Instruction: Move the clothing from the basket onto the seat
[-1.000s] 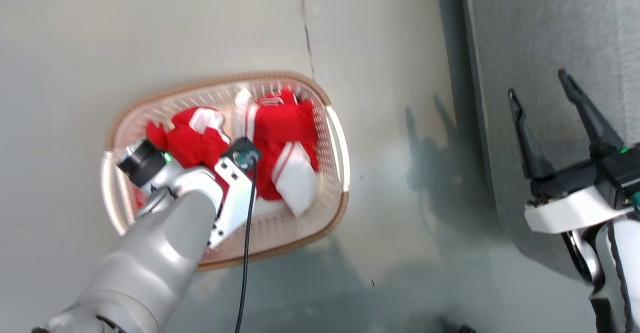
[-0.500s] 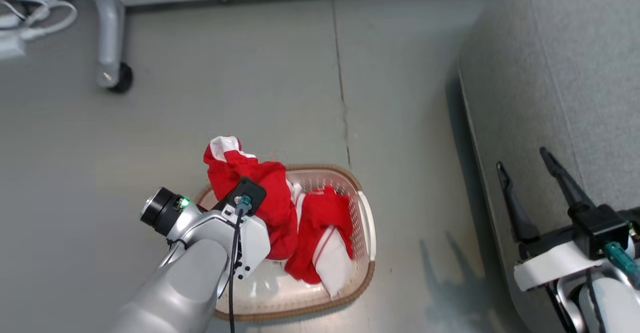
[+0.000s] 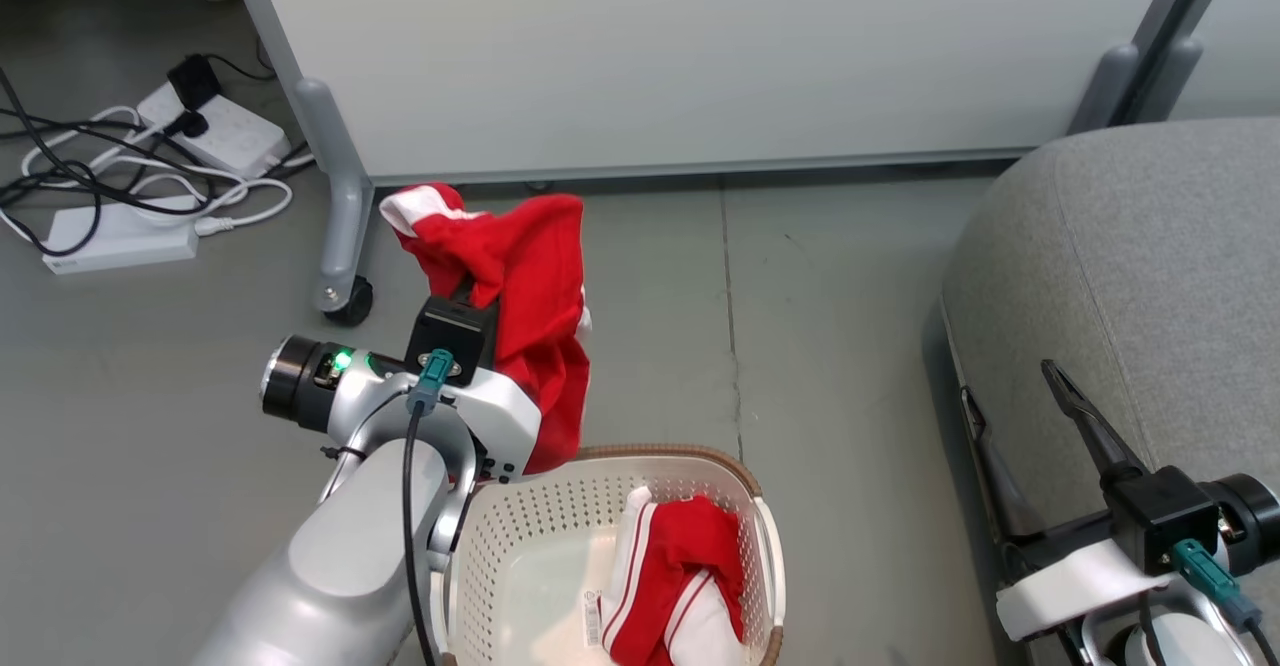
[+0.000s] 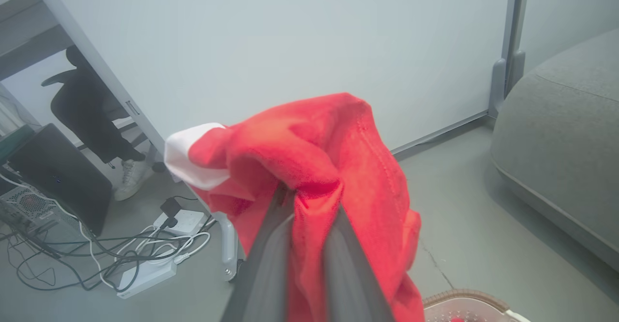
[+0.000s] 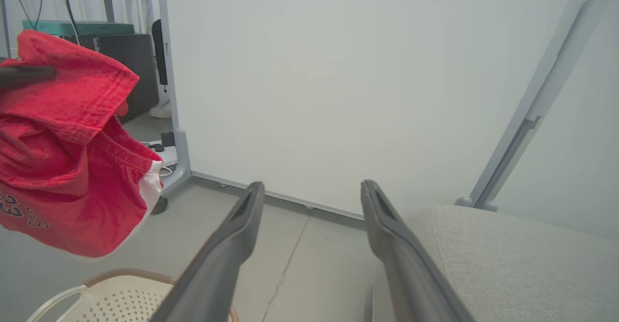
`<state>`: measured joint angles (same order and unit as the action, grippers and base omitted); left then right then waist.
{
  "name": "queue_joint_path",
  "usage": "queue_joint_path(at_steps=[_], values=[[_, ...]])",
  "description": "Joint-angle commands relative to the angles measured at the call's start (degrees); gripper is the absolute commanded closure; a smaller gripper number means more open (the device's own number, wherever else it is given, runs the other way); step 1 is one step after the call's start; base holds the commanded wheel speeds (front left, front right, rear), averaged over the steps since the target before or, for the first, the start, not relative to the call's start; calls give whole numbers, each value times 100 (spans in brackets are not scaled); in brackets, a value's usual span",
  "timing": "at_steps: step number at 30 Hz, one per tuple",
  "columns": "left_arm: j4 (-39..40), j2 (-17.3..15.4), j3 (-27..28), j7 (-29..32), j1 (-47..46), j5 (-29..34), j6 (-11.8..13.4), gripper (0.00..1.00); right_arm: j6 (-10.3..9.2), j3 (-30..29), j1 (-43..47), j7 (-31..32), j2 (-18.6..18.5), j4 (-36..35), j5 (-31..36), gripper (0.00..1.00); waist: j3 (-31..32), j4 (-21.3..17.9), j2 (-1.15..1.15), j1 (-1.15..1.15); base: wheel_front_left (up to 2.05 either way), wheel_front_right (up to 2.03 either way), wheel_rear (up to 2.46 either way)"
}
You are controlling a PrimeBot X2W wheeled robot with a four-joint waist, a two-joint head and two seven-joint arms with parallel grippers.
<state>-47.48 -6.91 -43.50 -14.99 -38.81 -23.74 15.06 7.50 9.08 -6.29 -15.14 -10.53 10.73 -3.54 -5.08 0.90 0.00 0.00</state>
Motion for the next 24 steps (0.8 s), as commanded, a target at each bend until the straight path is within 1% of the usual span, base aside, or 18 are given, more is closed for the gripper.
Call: queue_joint_path(at_steps=[1,5,7,9,13,18,21,24], values=[[382,-78,172,-20,122,92,74,100,0,-6,90,-2,18,-71,-45,0,151,57,0,0,0,0,0],[1507,-166,679,-21,421,273,102,100,0,10,165,-3,59,-189,-48,0,253,70,0,0,0,0,0],[2155,-205,957,-22,543,473,141,100,0,17,204,-2,74,-201,-48,0,287,69,0,0,0,0,0],[2764,-150,1216,-21,731,639,126,100,0,16,211,-2,87,-218,-44,0,318,73,0,0,0,0,0],[3691,7,1629,-14,1014,855,-52,100,0,11,215,-2,96,-242,-42,0,355,78,0,0,0,0,0],[4291,246,1895,-15,1271,924,-384,100,0,-21,241,-2,114,-279,-65,0,373,53,0,0,0,0,0],[4419,335,1865,-15,1373,875,-607,100,0,-9,251,-2,115,-288,-76,0,371,30,0,0,0,0,0],[4289,376,1677,-15,1439,880,-807,100,0,31,231,-2,104,-293,-80,0,369,-9,0,0,0,0,0]])
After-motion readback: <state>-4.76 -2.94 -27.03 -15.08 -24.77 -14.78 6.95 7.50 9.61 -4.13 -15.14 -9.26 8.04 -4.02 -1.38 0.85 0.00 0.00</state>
